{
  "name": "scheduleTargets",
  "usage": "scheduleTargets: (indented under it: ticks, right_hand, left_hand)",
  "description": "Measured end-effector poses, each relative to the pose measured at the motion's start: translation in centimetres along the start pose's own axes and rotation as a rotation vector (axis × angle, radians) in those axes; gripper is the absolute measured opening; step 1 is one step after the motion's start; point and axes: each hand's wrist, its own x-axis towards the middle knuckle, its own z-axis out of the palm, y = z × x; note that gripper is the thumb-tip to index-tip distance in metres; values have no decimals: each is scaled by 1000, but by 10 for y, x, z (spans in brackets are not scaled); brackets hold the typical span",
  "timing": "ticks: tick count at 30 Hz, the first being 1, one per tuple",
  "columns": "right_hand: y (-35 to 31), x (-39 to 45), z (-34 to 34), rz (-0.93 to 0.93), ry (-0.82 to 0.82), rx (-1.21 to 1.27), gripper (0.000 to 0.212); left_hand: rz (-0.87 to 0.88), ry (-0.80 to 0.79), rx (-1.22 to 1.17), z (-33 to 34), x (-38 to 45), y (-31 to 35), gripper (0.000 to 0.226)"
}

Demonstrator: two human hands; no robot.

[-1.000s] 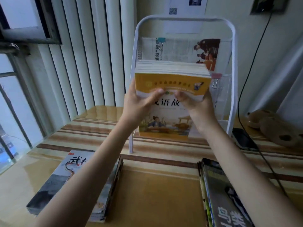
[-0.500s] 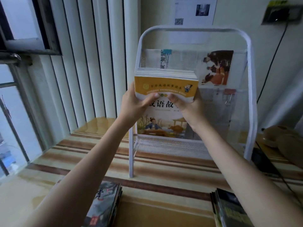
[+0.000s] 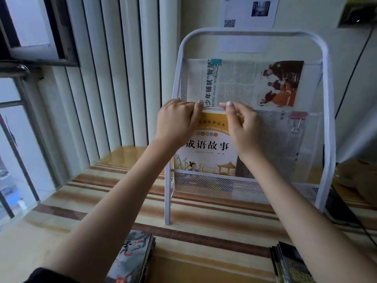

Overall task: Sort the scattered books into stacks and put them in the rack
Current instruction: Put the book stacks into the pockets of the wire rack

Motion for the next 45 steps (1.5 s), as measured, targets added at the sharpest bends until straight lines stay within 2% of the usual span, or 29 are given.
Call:
scheduleTargets:
  ticks: [3, 8, 12, 14, 16, 18, 21, 24, 26, 28, 30, 32, 34, 36, 38, 40, 42, 45]
  right_hand:
    - [10, -2, 3, 46, 58, 27, 48]
    - [3, -4, 16, 140, 131, 277, 41]
    - [2, -38, 7, 323, 184, 602, 56]
    - [7, -63, 9, 443, 101, 769, 69]
    - [8, -72, 17, 514, 48, 770, 76]
    - [1, -69, 22, 516, 56, 701, 72]
    - [-1, -66, 24, 499, 50, 650, 66]
    - [2, -66, 20, 522, -3, 611, 66]
    - [-4, -73, 19, 514, 4, 486, 53]
    - [-18, -99, 17, 480, 53, 293, 55]
    - [-42, -138, 16, 398, 97, 172, 61]
    - [-69, -178, 21, 365, -25, 165, 63]
    - [-96, -213, 26, 517, -334, 160, 66]
    - [-118, -238, 35, 790, -709, 152, 71]
    - [-133, -252, 43, 895, -916, 174, 77]
    - [-145, -261, 51, 892, -923, 242, 77]
    - [-154, -263, 55, 950, -856, 334, 79]
    - [-163, -262, 55, 1067, -736, 404, 80]
  left_hand:
    - [-42, 59, 44, 7, 0, 0, 66]
    - [-22, 274, -50, 19, -3, -2, 48]
    - [-283, 334, -282, 16, -21, -6, 50]
    - [-507, 204, -517, 23, -38, -21, 60]
    - [-736, 13, -952, 29, -47, -28, 78]
    - [-803, -34, -1029, 35, -51, -28, 86]
    - [-799, -8, -993, 27, -51, -15, 65]
    - [-741, -38, -877, 18, -50, -11, 59]
    - [-740, -89, -833, 9, -54, -5, 55]
    - [-703, -208, -683, 0, -71, -4, 56]
    - [-611, -400, -386, -12, -100, -13, 54]
    - [-567, -592, -101, -29, -134, -27, 56]
    - [-632, -675, 72, -54, -168, -45, 57]
    - [-817, -712, 190, -84, -199, -65, 63]
    - [-988, -792, 261, -112, -225, -75, 58]
    - [-978, -911, 256, -129, -242, -71, 44]
    - [-1103, -843, 127, -138, -250, -73, 47]
    - [-1295, -751, -65, -148, -247, -90, 64]
